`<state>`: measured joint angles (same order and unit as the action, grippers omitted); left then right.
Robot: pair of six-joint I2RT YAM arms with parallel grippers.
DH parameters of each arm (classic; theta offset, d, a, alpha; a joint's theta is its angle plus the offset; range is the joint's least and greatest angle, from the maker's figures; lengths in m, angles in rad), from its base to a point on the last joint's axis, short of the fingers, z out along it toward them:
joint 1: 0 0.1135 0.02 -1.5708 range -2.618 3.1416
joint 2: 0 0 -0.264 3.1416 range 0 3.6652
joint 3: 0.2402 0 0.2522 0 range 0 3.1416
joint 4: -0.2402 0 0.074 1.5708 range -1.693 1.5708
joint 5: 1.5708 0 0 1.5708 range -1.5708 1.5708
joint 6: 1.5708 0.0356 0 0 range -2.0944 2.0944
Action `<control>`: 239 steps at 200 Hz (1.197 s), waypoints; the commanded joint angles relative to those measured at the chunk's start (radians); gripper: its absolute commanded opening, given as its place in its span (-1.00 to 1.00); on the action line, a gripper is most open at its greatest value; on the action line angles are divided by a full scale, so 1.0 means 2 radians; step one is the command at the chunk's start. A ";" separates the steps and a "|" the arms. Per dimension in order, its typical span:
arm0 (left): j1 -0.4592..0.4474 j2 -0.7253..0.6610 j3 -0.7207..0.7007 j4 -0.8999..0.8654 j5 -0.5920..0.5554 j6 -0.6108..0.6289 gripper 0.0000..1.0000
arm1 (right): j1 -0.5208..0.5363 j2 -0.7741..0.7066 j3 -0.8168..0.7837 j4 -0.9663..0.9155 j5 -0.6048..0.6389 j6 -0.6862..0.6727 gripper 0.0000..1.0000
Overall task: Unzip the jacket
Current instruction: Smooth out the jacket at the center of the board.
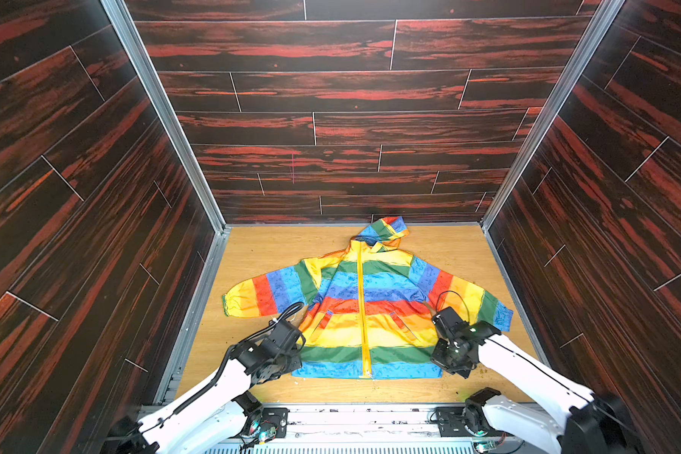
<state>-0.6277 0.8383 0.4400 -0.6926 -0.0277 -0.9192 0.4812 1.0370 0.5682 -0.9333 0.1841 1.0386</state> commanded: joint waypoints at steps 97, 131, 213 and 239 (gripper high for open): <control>-0.014 -0.054 -0.017 -0.117 -0.058 -0.083 0.84 | -0.004 0.011 0.031 -0.081 0.063 0.046 -0.03; -0.012 -0.088 0.019 -0.059 -0.114 -0.077 1.00 | -0.004 -0.052 0.111 -0.081 0.126 0.015 0.20; 0.222 0.344 0.329 0.052 -0.065 0.207 0.91 | -0.218 0.310 0.363 0.118 -0.045 -0.231 0.07; 0.271 0.431 0.397 0.144 0.078 0.230 0.92 | -0.226 0.412 0.474 0.117 -0.085 -0.274 0.24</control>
<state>-0.1558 1.5921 1.1217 -0.5110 -0.1093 -0.5831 0.0319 1.7187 1.3563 -0.7254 0.1402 0.6205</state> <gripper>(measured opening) 0.958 0.570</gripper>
